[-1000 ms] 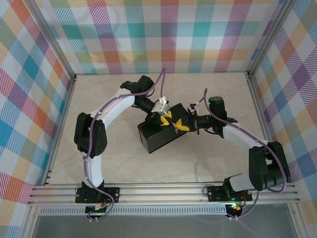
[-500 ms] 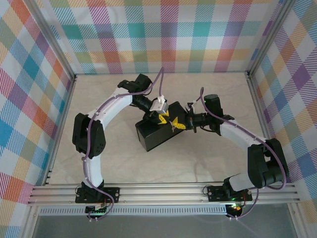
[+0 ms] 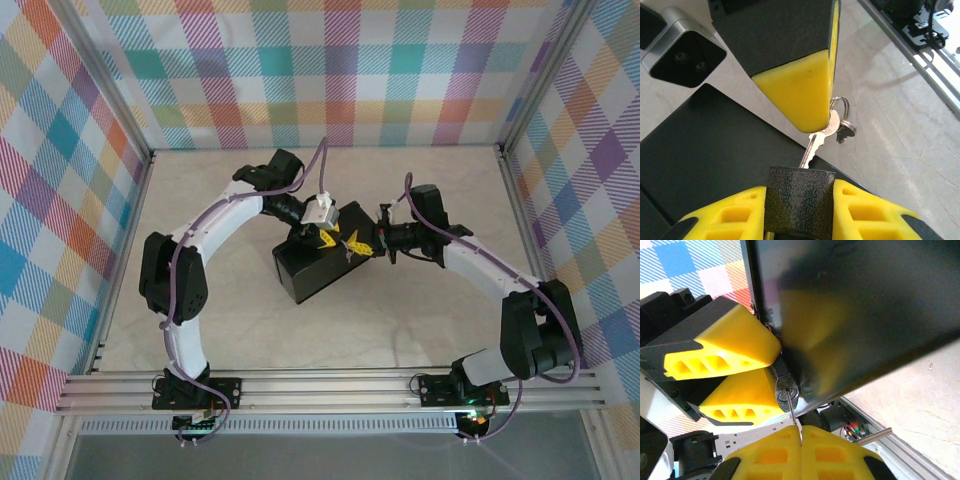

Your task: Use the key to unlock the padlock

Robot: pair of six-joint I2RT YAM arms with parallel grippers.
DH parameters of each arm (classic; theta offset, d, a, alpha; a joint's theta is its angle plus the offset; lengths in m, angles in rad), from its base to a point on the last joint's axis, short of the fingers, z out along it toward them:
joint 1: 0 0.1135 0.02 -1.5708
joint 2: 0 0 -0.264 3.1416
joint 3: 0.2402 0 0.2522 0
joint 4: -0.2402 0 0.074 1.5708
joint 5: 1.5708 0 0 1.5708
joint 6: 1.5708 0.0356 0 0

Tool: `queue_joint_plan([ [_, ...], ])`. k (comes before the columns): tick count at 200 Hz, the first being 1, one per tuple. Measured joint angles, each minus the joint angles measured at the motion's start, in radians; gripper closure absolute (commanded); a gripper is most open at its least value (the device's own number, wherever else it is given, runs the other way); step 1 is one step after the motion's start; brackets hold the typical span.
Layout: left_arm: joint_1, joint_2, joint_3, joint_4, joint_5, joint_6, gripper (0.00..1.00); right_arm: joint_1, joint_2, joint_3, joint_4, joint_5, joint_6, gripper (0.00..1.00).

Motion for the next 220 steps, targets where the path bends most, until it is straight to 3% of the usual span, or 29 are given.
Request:
queue_joint_plan([
  [64, 0.002, -0.063, -0.107, 0.2, -0.042, -0.148, 0.77, -0.005, -0.014, -0.006, 0.069, 0.081, 0.098, 1.0],
  [120, 0.002, -0.067, -0.11, 0.218, -0.062, -0.19, 0.76, -0.024, 0.051, 0.045, 0.054, 0.019, -0.005, 1.0],
  [220, 0.002, -0.071, -0.102, 0.234, -0.097, -0.275, 0.78, -0.01, 0.07, 0.116, -0.024, 0.076, -0.086, 1.0],
])
